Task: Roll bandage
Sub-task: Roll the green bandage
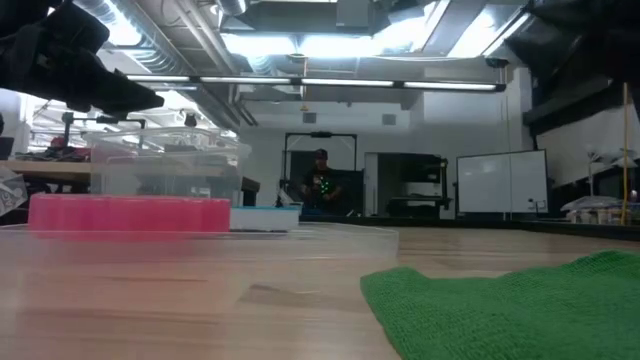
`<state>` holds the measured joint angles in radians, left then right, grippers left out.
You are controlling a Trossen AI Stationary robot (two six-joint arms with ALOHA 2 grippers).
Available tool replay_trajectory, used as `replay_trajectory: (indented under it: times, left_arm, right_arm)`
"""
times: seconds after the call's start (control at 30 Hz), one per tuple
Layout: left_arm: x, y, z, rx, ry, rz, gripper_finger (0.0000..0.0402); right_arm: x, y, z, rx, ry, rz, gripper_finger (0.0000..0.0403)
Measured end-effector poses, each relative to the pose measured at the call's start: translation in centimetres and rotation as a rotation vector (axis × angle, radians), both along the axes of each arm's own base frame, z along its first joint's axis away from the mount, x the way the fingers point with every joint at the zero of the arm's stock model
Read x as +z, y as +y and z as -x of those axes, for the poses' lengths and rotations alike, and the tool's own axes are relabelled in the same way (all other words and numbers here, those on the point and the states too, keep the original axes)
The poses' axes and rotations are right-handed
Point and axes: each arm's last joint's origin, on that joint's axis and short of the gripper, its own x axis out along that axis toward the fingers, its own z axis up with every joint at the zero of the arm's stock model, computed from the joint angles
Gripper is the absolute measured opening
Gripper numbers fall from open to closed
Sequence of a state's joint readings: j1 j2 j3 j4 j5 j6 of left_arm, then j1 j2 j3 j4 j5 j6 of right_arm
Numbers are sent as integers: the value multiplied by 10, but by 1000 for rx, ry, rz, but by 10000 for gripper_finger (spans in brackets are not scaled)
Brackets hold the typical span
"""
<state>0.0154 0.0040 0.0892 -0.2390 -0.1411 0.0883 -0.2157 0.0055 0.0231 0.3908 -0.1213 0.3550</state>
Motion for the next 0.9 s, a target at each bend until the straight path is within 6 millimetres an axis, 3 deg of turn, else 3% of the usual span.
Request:
replay_trajectory:
  times: [0.2, 0.4, 0.7, 0.9]
  left_arm:
    - [0, 0, 0, 1, -2, 7, 124]
    - [0, 0, 0, 2, -3, 10, 124]
    - [0, 0, 0, 1, -2, 6, 124]
    - [0, 0, 0, 1, -2, 3, 124]
  right_arm:
    - [23, 2, 8, -6, -68, 82, 227]
    - [57, 2, 12, -125, 74, 215, 227]
    - [99, -9, -3, -358, 509, 221, 227]
    - [102, -8, -15, -179, 849, 80, 227]
